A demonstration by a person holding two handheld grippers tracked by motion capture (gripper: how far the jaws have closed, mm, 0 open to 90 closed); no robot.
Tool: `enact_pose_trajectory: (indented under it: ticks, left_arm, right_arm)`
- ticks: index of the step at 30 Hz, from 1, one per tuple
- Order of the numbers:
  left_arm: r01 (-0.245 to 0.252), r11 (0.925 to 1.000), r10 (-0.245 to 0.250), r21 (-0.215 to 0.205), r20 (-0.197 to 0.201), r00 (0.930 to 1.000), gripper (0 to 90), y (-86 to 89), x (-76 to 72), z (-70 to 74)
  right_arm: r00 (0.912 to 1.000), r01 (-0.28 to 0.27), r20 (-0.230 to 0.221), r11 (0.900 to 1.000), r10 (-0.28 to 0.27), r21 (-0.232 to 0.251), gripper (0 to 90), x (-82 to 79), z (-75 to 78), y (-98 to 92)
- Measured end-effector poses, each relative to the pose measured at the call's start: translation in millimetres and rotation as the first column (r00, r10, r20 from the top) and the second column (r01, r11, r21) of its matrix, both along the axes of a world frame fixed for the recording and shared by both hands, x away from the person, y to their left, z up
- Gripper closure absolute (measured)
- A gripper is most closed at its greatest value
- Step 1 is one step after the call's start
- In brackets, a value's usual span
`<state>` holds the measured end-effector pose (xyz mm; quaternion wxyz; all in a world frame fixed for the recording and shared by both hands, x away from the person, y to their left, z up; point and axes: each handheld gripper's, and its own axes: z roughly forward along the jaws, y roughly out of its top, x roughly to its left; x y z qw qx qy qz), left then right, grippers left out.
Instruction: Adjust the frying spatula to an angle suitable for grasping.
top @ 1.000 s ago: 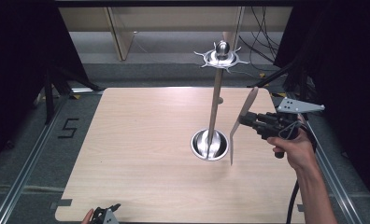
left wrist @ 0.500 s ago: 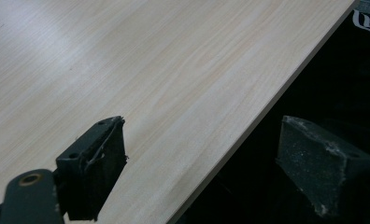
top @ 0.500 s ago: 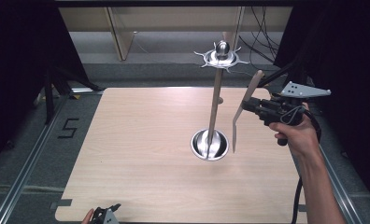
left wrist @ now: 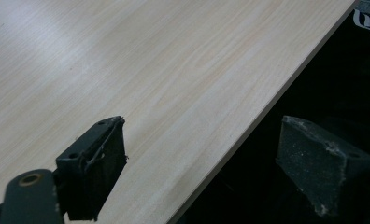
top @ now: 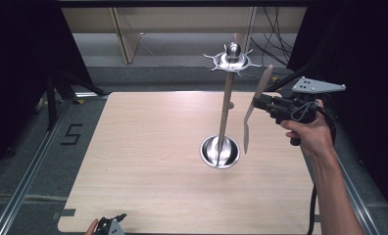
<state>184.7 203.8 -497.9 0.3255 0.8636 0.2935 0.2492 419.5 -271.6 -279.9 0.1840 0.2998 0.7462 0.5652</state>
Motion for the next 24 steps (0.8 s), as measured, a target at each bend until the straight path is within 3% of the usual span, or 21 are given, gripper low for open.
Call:
enact_pose_trajectory:
  ticks: [3,5,10,14,16,18,24]
  left_arm:
    - [0.007,1.0000,-0.007,0.003,-0.008,0.9999,14.8,0.5,0.1,0.4]
    - [0.001,1.0000,-0.001,0.001,0.001,1.0000,14.8,-0.1,0.0,0.0]
    - [0.021,0.9997,-0.021,0.015,-0.021,0.9996,14.8,1.7,-0.1,1.9]
    - [0.006,1.0000,-0.006,0.000,-0.007,1.0000,14.8,0.2,-0.2,0.5]
    - [0.006,1.0000,-0.006,0.000,-0.009,0.9999,14.8,0.3,0.0,0.5]
    - [0.018,0.9997,-0.018,0.017,-0.015,0.9997,14.8,1.3,0.2,1.3]
    - [0.003,0.9999,-0.003,-0.012,-0.007,1.0000,14.8,-0.4,-0.3,-0.4]
  right_arm:
    - [0.9998,0.003,0.018,1.000,-0.003,-0.020,74.2,3.9,2.1,0.2]
    - [0.9999,0.006,0.012,1.000,-0.006,-0.021,74.2,5.0,2.9,1.2]
    - [0.9999,0.013,0.006,0.999,-0.013,-0.042,74.2,5.3,5.4,4.0]
    - [0.9997,0.004,0.024,0.999,-0.003,-0.051,74.2,6.6,7.1,6.1]
    - [0.9999,0.006,0.011,0.999,-0.006,-0.048,74.2,5.0,7.7,7.8]
    - [0.9997,0.015,0.018,0.998,-0.014,-0.065,74.2,5.6,8.6,8.5]
    - [0.9994,0.014,0.031,0.996,-0.012,-0.083,74.2,7.1,12.6,13.4]
